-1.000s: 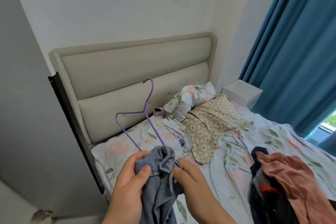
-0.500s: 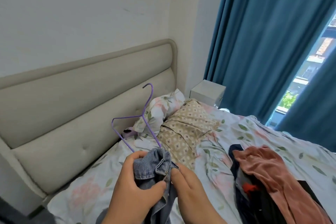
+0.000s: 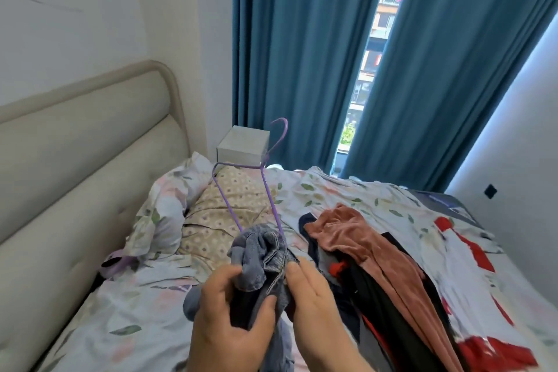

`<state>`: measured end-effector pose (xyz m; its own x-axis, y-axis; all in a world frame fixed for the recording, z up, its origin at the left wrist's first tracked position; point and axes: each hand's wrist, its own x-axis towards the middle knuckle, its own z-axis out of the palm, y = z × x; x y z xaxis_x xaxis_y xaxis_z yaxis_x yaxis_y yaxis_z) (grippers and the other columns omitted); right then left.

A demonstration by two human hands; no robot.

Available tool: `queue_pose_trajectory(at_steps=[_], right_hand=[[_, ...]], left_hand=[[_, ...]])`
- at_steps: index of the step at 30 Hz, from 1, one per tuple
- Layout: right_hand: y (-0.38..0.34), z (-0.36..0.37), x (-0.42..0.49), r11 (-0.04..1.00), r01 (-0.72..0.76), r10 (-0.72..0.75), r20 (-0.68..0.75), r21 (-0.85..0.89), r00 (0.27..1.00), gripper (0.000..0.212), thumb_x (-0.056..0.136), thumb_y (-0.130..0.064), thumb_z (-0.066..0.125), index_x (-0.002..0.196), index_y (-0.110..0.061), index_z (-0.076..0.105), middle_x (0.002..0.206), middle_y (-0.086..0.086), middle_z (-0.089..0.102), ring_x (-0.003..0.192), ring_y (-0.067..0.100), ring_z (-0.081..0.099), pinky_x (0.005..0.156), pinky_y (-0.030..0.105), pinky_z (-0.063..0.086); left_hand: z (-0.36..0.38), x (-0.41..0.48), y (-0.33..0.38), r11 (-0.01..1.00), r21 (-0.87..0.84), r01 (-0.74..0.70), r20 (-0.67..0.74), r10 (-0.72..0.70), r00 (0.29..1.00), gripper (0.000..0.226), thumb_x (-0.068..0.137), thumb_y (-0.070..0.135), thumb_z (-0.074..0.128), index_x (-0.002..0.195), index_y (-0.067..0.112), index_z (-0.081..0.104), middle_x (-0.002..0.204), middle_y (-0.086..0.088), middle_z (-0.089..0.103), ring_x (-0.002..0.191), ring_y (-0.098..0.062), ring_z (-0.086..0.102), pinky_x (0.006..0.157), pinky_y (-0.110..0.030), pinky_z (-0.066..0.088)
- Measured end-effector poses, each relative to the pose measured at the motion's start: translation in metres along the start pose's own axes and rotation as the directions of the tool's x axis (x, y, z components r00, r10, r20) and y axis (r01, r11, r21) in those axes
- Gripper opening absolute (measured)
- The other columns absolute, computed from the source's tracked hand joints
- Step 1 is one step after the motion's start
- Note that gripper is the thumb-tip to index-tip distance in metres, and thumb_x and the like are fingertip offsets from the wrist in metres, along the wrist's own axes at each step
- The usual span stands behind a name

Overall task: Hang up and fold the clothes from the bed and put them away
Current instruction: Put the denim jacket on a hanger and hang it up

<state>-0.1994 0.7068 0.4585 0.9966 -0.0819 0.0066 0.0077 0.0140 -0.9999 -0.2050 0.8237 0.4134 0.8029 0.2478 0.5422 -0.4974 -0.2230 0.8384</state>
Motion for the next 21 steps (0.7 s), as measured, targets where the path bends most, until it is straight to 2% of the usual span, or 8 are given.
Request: queue_pose_trajectory(at_steps=[2,5,10,12,14,17,19,21], right_hand=[[-0.003,0.003,-0.001,1.0,0.002,-0.001,-0.047,0.02,0.999,0.026,0.093,-0.042,0.049,0.103,-0.038,0.073,0.11,0.004,0.072,0.111,0.023,0.065,0.103,0.052,0.046],[-0.005,0.006,-0.006,0.997,-0.004,0.015,-0.134,0.083,0.991,0.03,0.106,-0.023,0.045,0.106,-0.024,0.074,0.112,0.005,0.073,0.113,0.024,0.065,0.105,0.052,0.046],[-0.01,0.004,-0.012,0.984,0.038,0.009,-0.261,0.175,0.965,0.034,0.105,-0.011,0.044,0.095,-0.014,0.076,0.107,0.021,0.071,0.11,0.041,0.064,0.102,0.061,0.044],[-0.013,0.003,-0.015,0.985,0.057,-0.011,-0.273,0.16,0.962,0.034,0.105,-0.012,0.044,0.1,-0.016,0.077,0.11,0.017,0.072,0.112,0.038,0.064,0.104,0.06,0.044],[-0.014,0.001,-0.018,0.98,0.039,0.017,-0.277,0.196,0.961,0.034,0.105,-0.013,0.044,0.105,-0.017,0.077,0.113,0.014,0.072,0.115,0.036,0.064,0.107,0.06,0.042],[-0.018,-0.004,-0.024,0.97,0.035,0.033,-0.271,0.242,0.962,0.035,0.105,-0.013,0.042,0.105,-0.014,0.077,0.112,0.017,0.072,0.114,0.037,0.064,0.107,0.06,0.042],[-0.022,-0.004,-0.026,0.966,0.032,0.033,-0.248,0.255,0.968,0.036,0.105,-0.013,0.041,0.104,-0.013,0.077,0.112,0.018,0.072,0.112,0.038,0.065,0.106,0.06,0.044],[-0.028,-0.004,-0.03,0.96,0.052,0.011,-0.221,0.275,0.975,0.036,0.105,-0.011,0.04,0.107,-0.01,0.076,0.112,0.019,0.072,0.111,0.037,0.066,0.104,0.057,0.046]], left_hand=[[-0.004,0.006,-0.002,0.998,-0.04,-0.054,0.025,0.055,0.998,0.062,0.07,0.042,0.078,0.125,0.044,0.05,0.108,0.014,0.073,0.093,-0.013,0.074,0.072,-0.036,0.061],[-0.007,0.013,-0.001,0.986,-0.105,-0.128,0.078,0.136,0.988,0.067,0.08,0.048,0.075,0.138,0.037,0.045,0.124,0.011,0.068,0.106,-0.016,0.071,0.087,-0.038,0.058],[-0.009,0.02,0.012,0.97,-0.087,-0.228,0.074,0.234,0.969,0.049,0.08,0.052,0.073,0.123,0.044,0.05,0.105,0.019,0.069,0.088,-0.011,0.073,0.068,-0.035,0.061],[-0.008,0.019,0.014,0.97,-0.092,-0.223,0.09,0.231,0.969,0.058,0.081,0.049,0.073,0.134,0.042,0.049,0.118,0.011,0.07,0.101,-0.015,0.072,0.082,-0.04,0.06],[-0.01,0.021,0.023,0.956,-0.066,-0.284,0.12,0.291,0.949,0.057,0.083,0.04,0.07,0.136,0.043,0.05,0.127,0.006,0.067,0.108,-0.01,0.069,0.089,-0.028,0.056],[-0.013,0.027,0.037,0.911,-0.101,-0.399,0.163,0.411,0.897,0.033,0.083,0.027,0.066,0.114,0.038,0.063,0.13,0.013,0.061,0.111,-0.002,0.064,0.089,-0.01,0.047],[-0.014,0.03,0.041,0.928,-0.148,-0.342,0.232,0.369,0.9,0.019,0.084,0.027,0.065,0.101,0.033,0.069,0.124,0.008,0.063,0.11,-0.008,0.065,0.089,-0.012,0.047],[-0.016,0.035,0.048,0.952,-0.129,-0.279,0.271,0.305,0.913,0.016,0.078,0.035,0.067,0.093,0.035,0.071,0.116,0.013,0.063,0.109,-0.001,0.063,0.088,-0.008,0.045]])
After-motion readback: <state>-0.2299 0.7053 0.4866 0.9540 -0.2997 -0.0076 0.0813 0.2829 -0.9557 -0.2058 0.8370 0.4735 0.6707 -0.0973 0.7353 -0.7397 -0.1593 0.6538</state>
